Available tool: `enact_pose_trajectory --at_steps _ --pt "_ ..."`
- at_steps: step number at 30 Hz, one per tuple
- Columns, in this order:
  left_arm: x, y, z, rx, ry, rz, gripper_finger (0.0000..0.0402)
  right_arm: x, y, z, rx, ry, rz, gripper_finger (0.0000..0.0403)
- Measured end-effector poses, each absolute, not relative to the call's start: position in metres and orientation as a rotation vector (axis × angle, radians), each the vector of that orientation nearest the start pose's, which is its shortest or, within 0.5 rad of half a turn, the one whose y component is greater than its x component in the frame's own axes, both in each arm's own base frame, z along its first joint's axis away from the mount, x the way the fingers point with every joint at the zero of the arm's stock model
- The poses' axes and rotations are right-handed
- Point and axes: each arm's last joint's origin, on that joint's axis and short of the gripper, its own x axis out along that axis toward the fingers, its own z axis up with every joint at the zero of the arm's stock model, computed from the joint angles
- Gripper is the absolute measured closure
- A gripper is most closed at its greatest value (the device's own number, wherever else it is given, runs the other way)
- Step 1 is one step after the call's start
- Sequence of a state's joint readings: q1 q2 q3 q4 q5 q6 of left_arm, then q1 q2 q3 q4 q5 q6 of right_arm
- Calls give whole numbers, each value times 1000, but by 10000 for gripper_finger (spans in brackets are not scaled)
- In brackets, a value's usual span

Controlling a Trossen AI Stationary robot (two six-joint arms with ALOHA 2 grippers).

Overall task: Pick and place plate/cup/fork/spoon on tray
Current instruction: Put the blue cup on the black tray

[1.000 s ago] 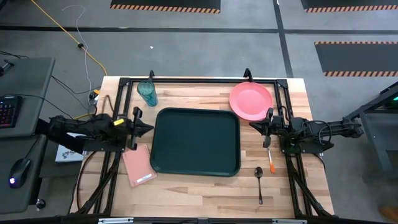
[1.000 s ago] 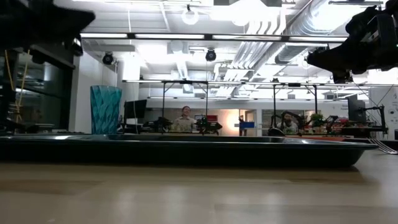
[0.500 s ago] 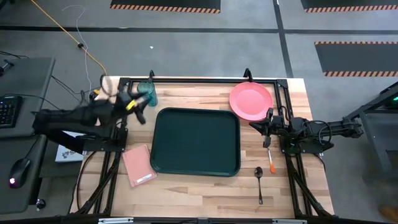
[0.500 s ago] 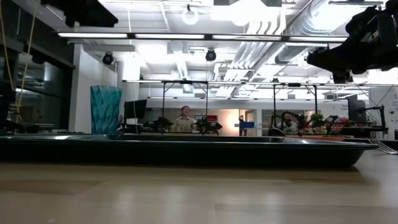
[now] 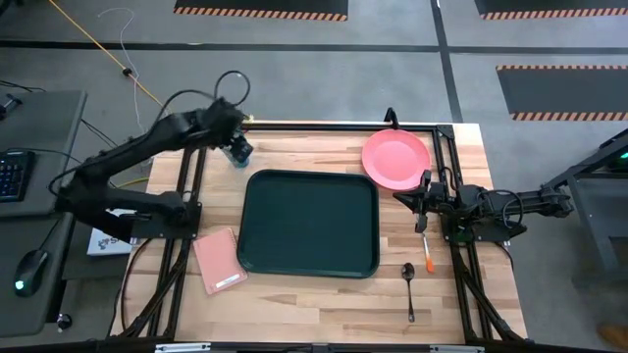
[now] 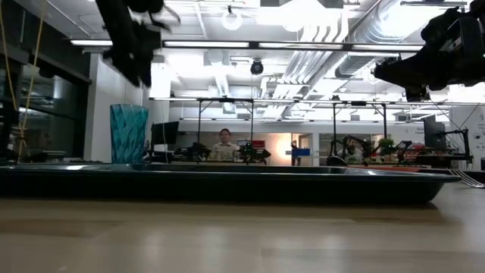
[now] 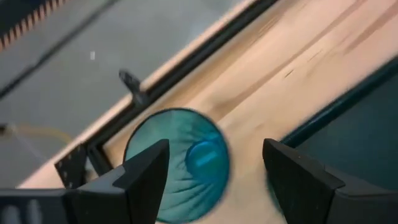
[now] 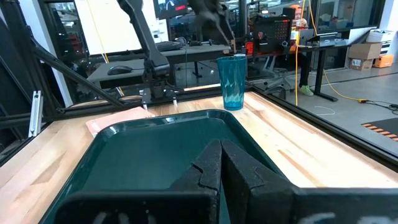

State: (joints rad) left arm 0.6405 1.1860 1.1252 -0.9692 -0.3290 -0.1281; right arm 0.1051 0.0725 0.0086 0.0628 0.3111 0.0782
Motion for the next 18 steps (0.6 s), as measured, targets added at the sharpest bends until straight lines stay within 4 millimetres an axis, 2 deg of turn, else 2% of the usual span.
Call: enact_pose_trajectory --at_steps 3,7,12,18 --pt "170 159 296 -333 1070 980 151 101 2 167 78 -7 -206 402" --pt "171 175 284 -445 1090 921 151 101 2 167 78 -7 -206 402" --pt "169 182 275 -501 1133 905 151 101 2 167 78 -7 -206 402" --pt "170 183 275 -471 1140 884 151 101 2 167 78 -7 -206 402"
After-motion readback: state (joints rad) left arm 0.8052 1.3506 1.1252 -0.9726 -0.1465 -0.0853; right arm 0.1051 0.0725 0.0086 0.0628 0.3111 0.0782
